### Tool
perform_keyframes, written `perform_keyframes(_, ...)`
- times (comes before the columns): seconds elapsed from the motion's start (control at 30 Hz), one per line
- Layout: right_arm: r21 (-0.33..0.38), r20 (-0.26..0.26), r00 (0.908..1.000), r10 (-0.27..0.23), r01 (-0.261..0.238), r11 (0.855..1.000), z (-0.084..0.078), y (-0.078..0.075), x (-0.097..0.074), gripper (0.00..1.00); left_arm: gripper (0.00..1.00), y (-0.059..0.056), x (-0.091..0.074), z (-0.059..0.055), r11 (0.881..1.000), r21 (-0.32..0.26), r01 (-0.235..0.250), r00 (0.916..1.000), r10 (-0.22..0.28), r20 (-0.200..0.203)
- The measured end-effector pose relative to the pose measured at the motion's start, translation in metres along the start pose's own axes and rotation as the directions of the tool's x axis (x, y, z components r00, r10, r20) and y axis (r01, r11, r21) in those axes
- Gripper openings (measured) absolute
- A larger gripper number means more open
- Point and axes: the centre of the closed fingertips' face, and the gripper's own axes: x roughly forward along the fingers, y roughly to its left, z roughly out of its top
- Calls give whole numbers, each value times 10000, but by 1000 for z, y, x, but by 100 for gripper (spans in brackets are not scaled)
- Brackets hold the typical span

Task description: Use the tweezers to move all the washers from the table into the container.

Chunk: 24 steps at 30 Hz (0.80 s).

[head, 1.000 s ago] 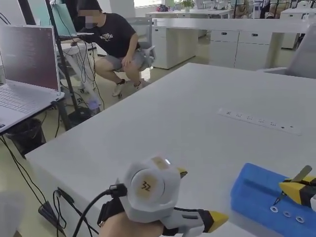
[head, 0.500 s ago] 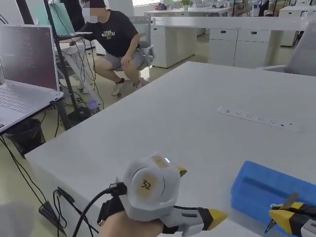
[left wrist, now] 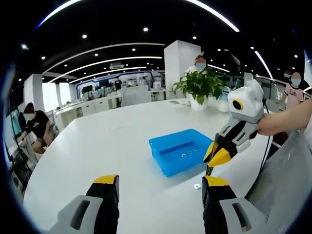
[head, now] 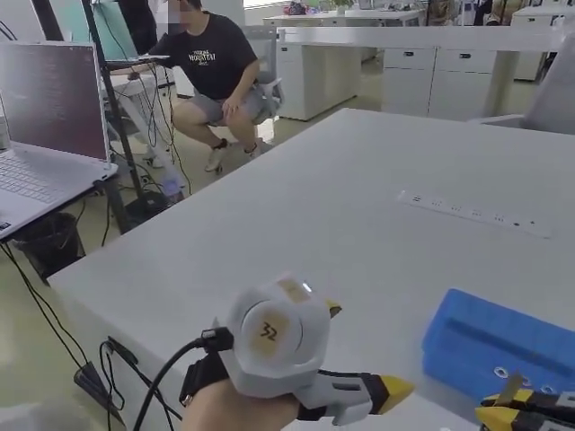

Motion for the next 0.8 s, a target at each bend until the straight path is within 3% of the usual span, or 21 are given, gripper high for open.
perform_keyframes(0.1,32,-87,9998,182,-181,9998,-2,1,2,4,69,0,0,0,10000,8,9,10000,-9,-15)
perform_keyframes(0.23,-491,-298,9976,622,-636,9968,-4,9,4,5,69,-1,1,0,10000,49,5,10000,-5,-52)
perform_keyframes(0.37,-2037,-1203,9904,685,-922,9747,-15,15,8,4,69,-1,1,-2,10000,91,14,9999,-13,-100)
perform_keyframes(0.43,-2538,-1230,9913,463,-765,9642,-15,13,10,4,69,-1,1,-2,10000,85,17,9999,-16,-104)
perform_keyframes(0.6,-2429,-1140,9927,398,-667,9677,-13,16,11,4,68,-1,1,-2,10000,93,-7,9999,8,-133)
perform_keyframes(0.8,-2811,-1255,9914,375,-718,9570,-12,17,16,4,68,-1,0,-3,9999,156,-11,9998,14,-195)
